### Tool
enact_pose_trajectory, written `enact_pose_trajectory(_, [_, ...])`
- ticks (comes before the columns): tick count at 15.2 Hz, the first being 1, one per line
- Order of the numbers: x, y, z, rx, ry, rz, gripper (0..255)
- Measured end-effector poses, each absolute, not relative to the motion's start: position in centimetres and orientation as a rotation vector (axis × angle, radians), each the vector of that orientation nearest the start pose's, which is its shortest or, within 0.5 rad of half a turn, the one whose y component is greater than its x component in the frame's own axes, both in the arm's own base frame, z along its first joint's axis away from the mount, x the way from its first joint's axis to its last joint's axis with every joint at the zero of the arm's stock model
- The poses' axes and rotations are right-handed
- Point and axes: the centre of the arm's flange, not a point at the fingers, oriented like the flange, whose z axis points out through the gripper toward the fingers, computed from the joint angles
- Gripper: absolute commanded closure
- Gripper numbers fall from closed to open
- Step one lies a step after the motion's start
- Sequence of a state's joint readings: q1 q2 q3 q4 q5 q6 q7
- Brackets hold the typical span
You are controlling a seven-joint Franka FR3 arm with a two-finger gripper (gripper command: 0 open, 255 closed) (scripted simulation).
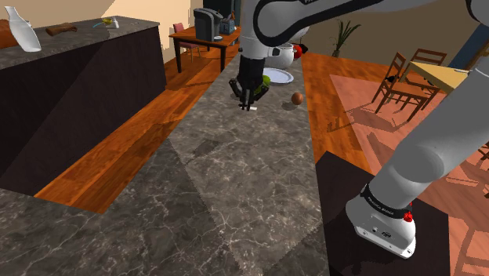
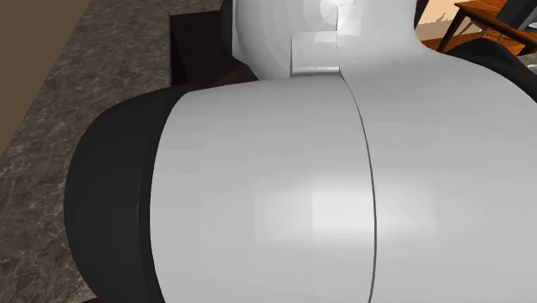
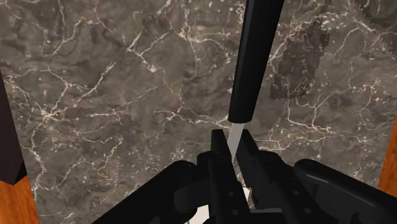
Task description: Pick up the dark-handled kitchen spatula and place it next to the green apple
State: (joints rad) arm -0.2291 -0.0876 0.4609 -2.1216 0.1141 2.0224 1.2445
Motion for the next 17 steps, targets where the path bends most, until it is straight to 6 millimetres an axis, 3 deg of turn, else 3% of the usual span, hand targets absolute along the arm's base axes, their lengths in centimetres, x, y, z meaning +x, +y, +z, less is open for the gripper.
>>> enact_pose_trajectory(3, [51.6, 10.0, 44.3, -2.676, 1.579, 0.089, 255])
enact_pose_trajectory(17, [57.0, -7.7, 44.7, -2.675, 1.579, 0.090, 255])
